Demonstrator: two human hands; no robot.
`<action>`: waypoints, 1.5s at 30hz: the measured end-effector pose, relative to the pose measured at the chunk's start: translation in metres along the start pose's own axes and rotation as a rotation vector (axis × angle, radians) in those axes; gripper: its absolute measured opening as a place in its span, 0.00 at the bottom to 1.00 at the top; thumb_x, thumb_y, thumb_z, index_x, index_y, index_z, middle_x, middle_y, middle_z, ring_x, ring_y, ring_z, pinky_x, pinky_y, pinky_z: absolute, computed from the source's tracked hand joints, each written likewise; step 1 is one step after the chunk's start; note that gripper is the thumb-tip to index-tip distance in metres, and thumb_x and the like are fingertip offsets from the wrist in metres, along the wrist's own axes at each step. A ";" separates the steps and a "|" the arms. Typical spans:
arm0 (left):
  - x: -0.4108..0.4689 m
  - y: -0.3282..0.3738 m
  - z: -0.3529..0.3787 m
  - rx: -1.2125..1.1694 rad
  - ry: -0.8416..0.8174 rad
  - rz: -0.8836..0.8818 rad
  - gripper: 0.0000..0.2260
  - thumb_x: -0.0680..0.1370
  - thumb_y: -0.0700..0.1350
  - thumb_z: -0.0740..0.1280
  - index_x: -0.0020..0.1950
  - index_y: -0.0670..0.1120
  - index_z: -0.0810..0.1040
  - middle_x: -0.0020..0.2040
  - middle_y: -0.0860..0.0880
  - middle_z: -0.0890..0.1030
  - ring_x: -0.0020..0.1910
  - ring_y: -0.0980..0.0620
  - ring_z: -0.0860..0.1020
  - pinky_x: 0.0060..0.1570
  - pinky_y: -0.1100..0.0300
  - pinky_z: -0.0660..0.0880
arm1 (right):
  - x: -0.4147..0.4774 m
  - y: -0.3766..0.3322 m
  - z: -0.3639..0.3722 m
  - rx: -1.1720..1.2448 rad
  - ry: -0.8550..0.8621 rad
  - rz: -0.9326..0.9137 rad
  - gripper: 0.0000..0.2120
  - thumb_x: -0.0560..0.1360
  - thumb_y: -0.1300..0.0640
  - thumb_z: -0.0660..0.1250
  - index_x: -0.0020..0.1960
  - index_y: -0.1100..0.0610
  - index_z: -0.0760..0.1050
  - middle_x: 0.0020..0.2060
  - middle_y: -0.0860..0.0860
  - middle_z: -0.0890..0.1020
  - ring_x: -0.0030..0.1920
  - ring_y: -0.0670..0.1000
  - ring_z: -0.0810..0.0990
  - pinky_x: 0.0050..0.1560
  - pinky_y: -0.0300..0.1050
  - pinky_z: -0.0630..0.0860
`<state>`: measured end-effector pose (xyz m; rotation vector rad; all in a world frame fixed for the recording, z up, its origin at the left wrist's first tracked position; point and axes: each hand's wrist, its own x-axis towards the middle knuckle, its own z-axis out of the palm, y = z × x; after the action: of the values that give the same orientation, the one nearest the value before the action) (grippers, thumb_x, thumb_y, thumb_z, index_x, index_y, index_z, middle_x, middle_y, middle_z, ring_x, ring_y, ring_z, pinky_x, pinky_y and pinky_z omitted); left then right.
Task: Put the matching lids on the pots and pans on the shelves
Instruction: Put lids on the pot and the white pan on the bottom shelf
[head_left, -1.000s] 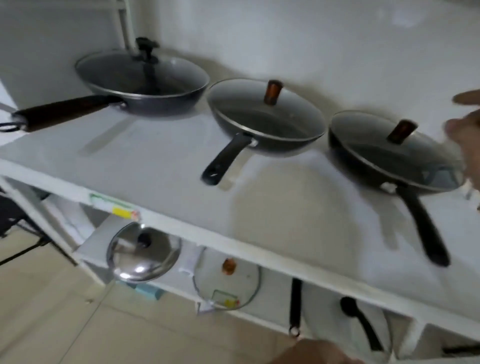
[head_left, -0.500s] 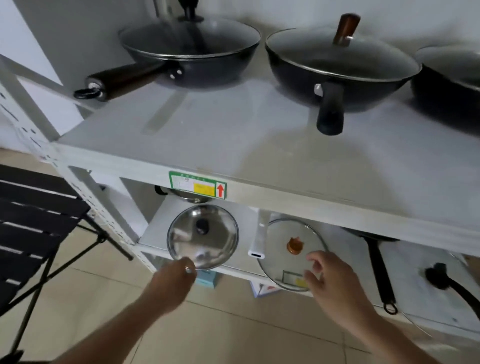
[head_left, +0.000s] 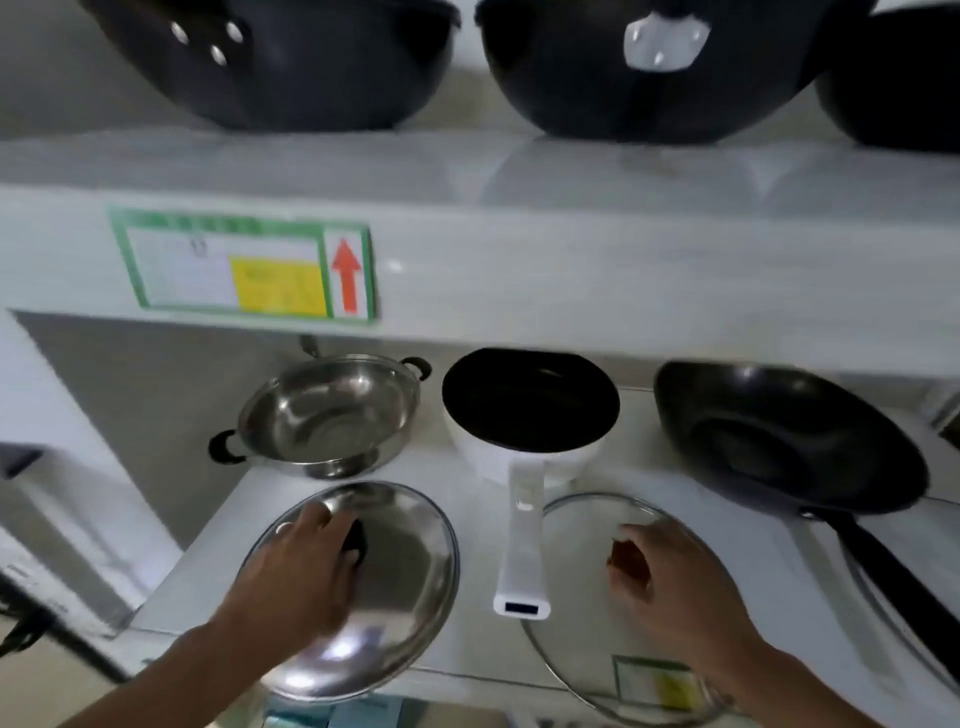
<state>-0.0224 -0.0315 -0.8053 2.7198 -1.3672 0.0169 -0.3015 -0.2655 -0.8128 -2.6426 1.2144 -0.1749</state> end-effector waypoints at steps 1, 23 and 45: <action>0.001 -0.001 0.003 0.012 0.036 0.026 0.15 0.76 0.53 0.59 0.60 0.52 0.75 0.53 0.48 0.76 0.47 0.47 0.80 0.44 0.54 0.77 | 0.001 0.001 0.006 -0.017 0.023 -0.006 0.20 0.75 0.41 0.63 0.65 0.44 0.74 0.56 0.44 0.79 0.55 0.47 0.79 0.56 0.40 0.73; 0.064 -0.077 -0.117 -0.186 0.510 0.113 0.04 0.74 0.61 0.66 0.47 0.64 0.74 0.45 0.43 0.83 0.41 0.38 0.81 0.44 0.47 0.78 | 0.008 -0.036 -0.117 0.334 0.463 0.016 0.21 0.68 0.41 0.74 0.56 0.50 0.82 0.50 0.48 0.85 0.51 0.49 0.82 0.51 0.44 0.76; 0.235 -0.082 -0.028 -0.096 0.286 -0.056 0.15 0.78 0.53 0.62 0.60 0.46 0.76 0.56 0.36 0.80 0.56 0.34 0.77 0.58 0.45 0.74 | 0.213 -0.115 -0.051 0.102 0.315 0.008 0.14 0.71 0.52 0.72 0.42 0.60 0.71 0.40 0.58 0.75 0.43 0.60 0.73 0.43 0.45 0.67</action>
<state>0.1846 -0.1687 -0.7718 2.5536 -1.1796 0.3151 -0.0890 -0.3633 -0.7319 -2.5879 1.2660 -0.6551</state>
